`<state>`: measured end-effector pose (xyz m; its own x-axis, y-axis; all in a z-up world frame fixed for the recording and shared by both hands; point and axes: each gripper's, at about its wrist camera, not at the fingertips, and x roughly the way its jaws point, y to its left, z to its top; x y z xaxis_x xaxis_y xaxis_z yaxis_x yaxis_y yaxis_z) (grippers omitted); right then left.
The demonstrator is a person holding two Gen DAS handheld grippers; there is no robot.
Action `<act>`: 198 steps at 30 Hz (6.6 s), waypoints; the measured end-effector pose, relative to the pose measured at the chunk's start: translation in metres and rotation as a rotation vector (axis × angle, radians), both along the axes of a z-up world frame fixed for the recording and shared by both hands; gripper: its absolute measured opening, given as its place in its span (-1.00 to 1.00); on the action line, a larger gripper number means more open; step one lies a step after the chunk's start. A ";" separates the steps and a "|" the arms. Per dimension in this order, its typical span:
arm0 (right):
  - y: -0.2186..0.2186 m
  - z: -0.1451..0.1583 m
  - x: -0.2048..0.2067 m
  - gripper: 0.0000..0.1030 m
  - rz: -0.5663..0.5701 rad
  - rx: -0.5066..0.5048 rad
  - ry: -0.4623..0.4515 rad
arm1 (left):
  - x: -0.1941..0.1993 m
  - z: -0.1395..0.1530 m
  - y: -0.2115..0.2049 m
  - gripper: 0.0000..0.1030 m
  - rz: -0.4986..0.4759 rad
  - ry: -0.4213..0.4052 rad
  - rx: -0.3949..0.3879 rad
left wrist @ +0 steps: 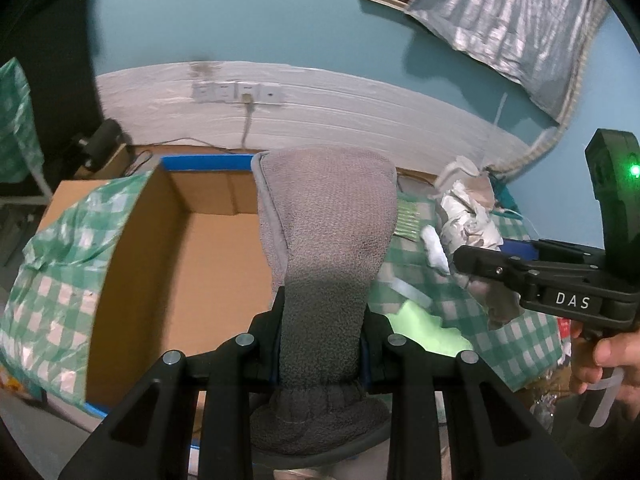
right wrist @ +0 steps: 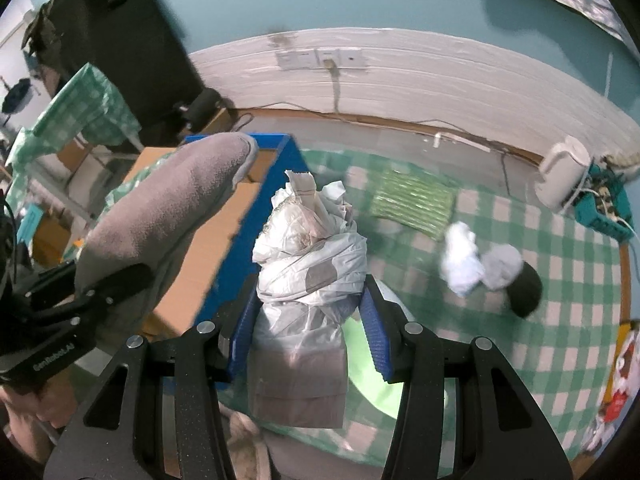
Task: Organize soft objects
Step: 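Carry the grey fleece and white bundle in both tools over the cardboard box, then lower both items into the box and open both tools, then move both tools back from the box toward the table, then grasp the black sock with the right tool, then grasp the light green foam sheet with the left tool while the right tool holds the black sock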
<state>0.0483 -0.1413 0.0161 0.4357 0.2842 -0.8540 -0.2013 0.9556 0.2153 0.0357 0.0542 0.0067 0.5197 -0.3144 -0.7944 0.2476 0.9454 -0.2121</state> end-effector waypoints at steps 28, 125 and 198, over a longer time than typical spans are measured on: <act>0.145 -0.046 0.055 0.04 0.183 -0.015 0.122 | 0.029 -0.057 0.098 -0.22 0.194 0.077 0.087; -0.224 -0.125 -0.005 0.57 -0.421 -0.080 0.162 | 0.036 -0.111 -0.190 0.54 -0.122 0.168 0.372; -0.194 -0.138 -0.037 -0.23 -0.279 -0.068 0.270 | -0.013 -0.173 -0.240 0.67 -0.290 0.336 0.382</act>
<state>0.0109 -0.3357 -0.1217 0.2451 0.1252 -0.9614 0.1237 0.9795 0.1591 0.0225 -0.1861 -0.1666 0.1554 -0.0652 -0.9857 0.4855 0.8740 0.0187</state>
